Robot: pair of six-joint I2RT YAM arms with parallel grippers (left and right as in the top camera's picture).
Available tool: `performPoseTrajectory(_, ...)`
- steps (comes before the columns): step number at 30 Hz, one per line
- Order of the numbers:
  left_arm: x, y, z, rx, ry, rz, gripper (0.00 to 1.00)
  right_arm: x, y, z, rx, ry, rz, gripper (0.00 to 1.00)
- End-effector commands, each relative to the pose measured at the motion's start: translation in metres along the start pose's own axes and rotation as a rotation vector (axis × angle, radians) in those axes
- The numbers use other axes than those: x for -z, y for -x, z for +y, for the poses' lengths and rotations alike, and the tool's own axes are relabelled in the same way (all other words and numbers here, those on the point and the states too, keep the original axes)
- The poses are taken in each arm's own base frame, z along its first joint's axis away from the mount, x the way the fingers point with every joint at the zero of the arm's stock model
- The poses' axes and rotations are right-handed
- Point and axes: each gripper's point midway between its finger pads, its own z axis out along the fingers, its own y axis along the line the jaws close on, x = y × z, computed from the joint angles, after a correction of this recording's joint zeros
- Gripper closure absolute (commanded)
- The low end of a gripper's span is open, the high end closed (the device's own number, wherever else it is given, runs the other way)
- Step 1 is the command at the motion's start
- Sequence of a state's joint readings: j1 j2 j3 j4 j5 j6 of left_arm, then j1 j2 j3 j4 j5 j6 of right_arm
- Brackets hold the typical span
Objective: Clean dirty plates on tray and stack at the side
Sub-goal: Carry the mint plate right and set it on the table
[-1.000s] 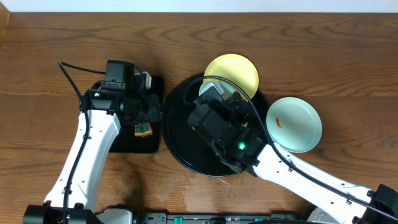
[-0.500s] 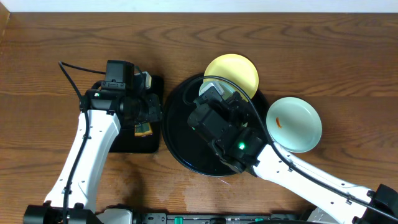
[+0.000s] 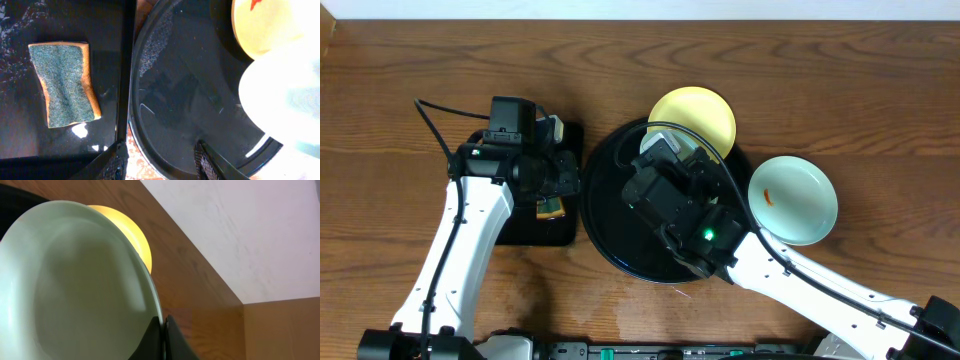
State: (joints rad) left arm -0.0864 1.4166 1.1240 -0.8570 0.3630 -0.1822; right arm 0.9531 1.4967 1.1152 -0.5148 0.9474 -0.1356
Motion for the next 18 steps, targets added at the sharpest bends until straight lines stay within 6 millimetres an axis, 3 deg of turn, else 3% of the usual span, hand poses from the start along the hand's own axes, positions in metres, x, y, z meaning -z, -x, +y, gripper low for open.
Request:
performPoseTrajectory(1, 0.005, 0.005, 0.001, -0.01, 0.007, -0.019, 0.55, 0.01, 0.01, -0.014, -0.051, -0.033, -0.031, 0.99)
performPoseTrajectory(14, 0.005, 0.005, 0.001, -0.01, 0.007, -0.019, 0.55, 0.008, 0.009, -0.012, -0.116, -0.008, -0.028, 0.99)
performPoseTrajectory(18, 0.005, 0.005, 0.001, -0.01, 0.007, -0.019, 0.55, -0.005, 0.001, -0.026, -0.154, -0.036, 0.01, 0.99)
